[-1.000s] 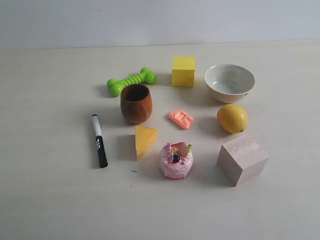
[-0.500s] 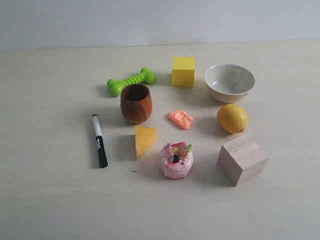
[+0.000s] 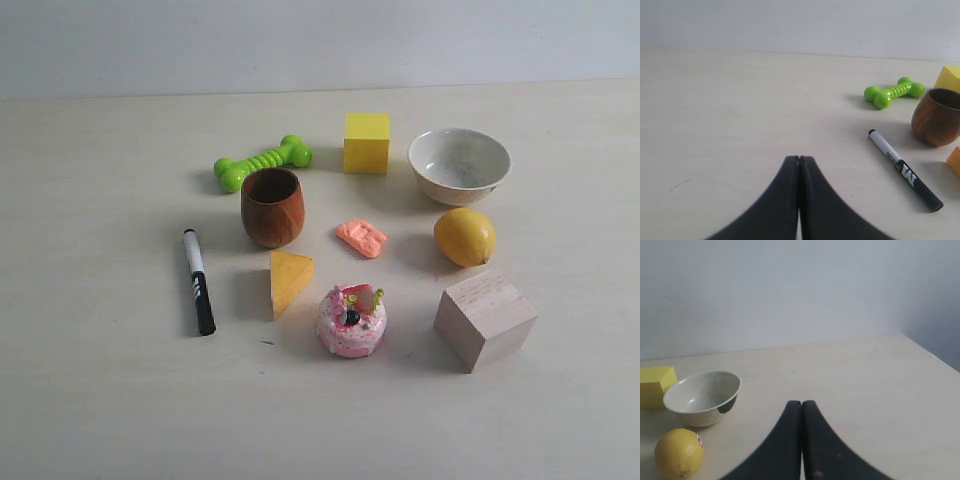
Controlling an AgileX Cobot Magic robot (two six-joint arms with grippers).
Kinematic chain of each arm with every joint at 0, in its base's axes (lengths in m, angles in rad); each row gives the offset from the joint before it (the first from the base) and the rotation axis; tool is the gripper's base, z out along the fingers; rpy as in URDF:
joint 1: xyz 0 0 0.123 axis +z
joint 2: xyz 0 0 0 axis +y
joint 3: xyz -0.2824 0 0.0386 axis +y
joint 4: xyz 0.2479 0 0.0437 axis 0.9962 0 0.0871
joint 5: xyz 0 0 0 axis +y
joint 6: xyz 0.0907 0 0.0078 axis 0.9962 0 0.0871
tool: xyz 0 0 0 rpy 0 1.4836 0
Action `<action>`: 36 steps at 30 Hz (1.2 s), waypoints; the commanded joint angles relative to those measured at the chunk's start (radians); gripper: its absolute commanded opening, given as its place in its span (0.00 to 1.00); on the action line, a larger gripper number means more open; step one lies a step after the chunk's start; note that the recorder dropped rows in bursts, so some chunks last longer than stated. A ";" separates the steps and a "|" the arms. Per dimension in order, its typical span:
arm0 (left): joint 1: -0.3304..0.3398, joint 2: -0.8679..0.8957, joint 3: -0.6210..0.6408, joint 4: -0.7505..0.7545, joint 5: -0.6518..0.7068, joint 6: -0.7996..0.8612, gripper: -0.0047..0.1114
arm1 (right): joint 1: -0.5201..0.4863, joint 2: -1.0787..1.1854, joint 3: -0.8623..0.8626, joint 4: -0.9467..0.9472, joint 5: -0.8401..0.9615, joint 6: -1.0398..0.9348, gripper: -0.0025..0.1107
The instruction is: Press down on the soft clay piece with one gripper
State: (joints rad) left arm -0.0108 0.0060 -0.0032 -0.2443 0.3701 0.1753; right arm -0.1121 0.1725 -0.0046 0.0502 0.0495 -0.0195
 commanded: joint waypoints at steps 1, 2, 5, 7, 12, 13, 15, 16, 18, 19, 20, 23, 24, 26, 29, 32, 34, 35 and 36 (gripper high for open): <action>0.004 -0.006 0.003 -0.003 -0.004 0.005 0.04 | -0.007 -0.058 0.005 -0.002 0.022 0.002 0.02; 0.004 -0.006 0.003 -0.003 -0.004 0.005 0.04 | -0.007 -0.067 0.005 -0.002 0.040 0.002 0.02; 0.004 -0.006 0.003 -0.003 -0.004 0.005 0.04 | -0.007 -0.098 0.005 -0.004 0.101 0.002 0.02; 0.004 -0.006 0.003 -0.003 -0.004 0.005 0.04 | -0.007 -0.122 0.005 -0.004 0.153 0.002 0.02; 0.004 -0.006 0.003 -0.003 -0.004 0.005 0.04 | -0.007 -0.139 0.005 -0.004 0.217 0.002 0.02; 0.004 -0.006 0.003 -0.003 -0.004 0.005 0.04 | -0.007 -0.139 0.005 -0.004 0.233 -0.007 0.02; 0.004 -0.006 0.003 -0.003 -0.004 0.005 0.04 | -0.007 -0.139 0.005 -0.004 0.240 -0.034 0.02; 0.004 -0.006 0.003 -0.003 -0.004 0.005 0.04 | -0.007 -0.143 0.005 -0.006 0.248 -0.043 0.02; 0.004 -0.006 0.003 -0.003 -0.004 0.005 0.04 | -0.007 -0.148 0.005 -0.006 0.255 -0.056 0.02; 0.004 -0.006 0.003 -0.003 -0.004 0.005 0.04 | -0.007 -0.150 0.005 -0.006 0.257 -0.058 0.02; 0.004 -0.006 0.003 -0.003 -0.004 0.005 0.04 | -0.007 -0.153 0.005 -0.006 0.259 -0.058 0.02; 0.004 -0.006 0.003 -0.003 -0.004 0.005 0.04 | -0.007 -0.172 0.005 -0.006 0.269 -0.058 0.02; 0.004 -0.006 0.003 -0.003 -0.004 0.005 0.04 | -0.007 -0.173 0.005 -0.006 0.274 -0.058 0.02; 0.004 -0.006 0.003 -0.003 -0.004 0.005 0.04 | -0.007 -0.173 0.005 -0.006 0.286 -0.063 0.02; 0.004 -0.006 0.003 -0.003 -0.004 0.005 0.04 | -0.007 -0.173 0.005 -0.006 0.289 -0.068 0.02; 0.004 -0.006 0.003 -0.003 -0.004 0.005 0.04 | -0.007 -0.173 0.005 -0.006 0.289 -0.068 0.02; 0.004 -0.006 0.003 -0.003 -0.004 0.005 0.04 | -0.007 -0.173 0.005 -0.006 0.289 -0.068 0.02; 0.004 -0.006 0.003 -0.003 -0.004 0.005 0.04 | -0.007 -0.173 0.005 -0.006 0.288 -0.066 0.02; 0.004 -0.006 0.003 -0.003 -0.004 0.005 0.04 | -0.007 -0.173 0.005 -0.003 0.286 -0.066 0.02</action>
State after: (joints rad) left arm -0.0108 0.0060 -0.0032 -0.2443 0.3701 0.1753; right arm -0.1160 0.0062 -0.0046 0.0502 0.3409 -0.0798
